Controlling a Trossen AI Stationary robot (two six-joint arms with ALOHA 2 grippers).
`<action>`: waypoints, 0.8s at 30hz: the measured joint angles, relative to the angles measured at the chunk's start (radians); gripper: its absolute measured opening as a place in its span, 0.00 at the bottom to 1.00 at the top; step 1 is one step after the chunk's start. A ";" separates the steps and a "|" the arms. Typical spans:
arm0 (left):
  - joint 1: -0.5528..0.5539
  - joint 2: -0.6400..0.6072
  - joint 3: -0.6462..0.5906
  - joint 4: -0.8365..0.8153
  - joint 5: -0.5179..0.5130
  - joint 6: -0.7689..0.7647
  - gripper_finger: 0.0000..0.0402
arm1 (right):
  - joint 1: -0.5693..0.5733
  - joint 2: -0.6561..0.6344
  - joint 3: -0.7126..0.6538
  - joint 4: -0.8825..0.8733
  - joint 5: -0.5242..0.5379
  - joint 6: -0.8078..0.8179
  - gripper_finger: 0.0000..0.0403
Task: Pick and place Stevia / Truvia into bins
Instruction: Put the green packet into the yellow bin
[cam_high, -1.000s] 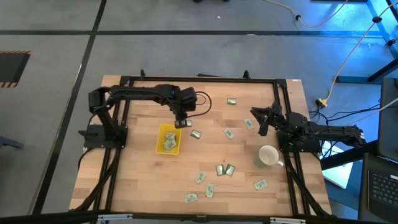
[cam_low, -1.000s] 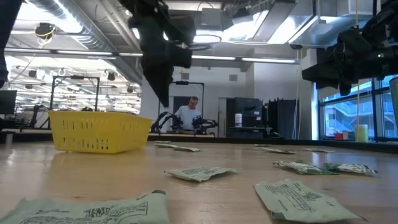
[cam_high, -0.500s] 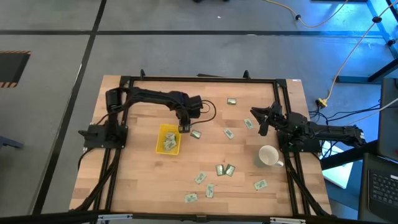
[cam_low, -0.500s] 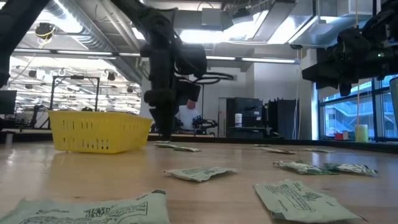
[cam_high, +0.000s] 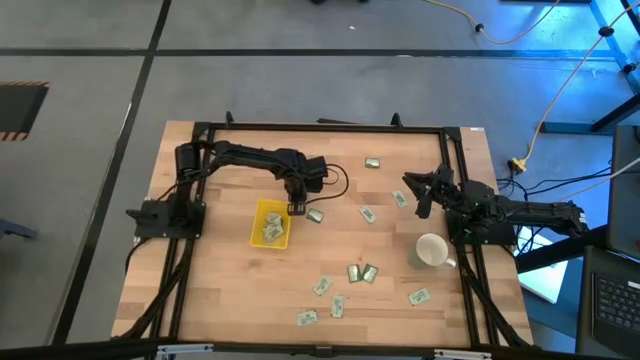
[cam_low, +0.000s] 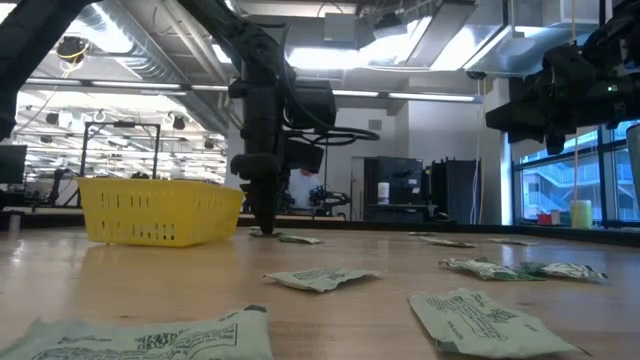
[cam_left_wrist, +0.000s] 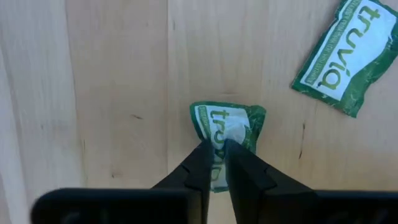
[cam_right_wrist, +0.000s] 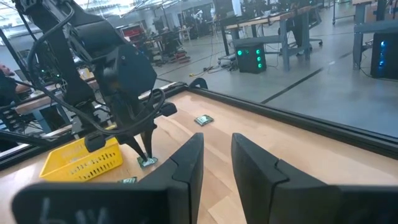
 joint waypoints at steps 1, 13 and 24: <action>0.001 0.001 0.000 0.001 0.000 0.000 0.06 | 0.000 0.000 0.000 0.000 0.000 -0.001 0.22; -0.003 -0.068 0.131 -0.120 -0.057 -0.019 0.01 | 0.000 0.000 0.000 0.000 0.000 -0.002 0.22; -0.083 -0.266 0.254 -0.420 0.015 -0.149 0.01 | 0.000 -0.001 0.000 0.000 -0.002 -0.002 0.22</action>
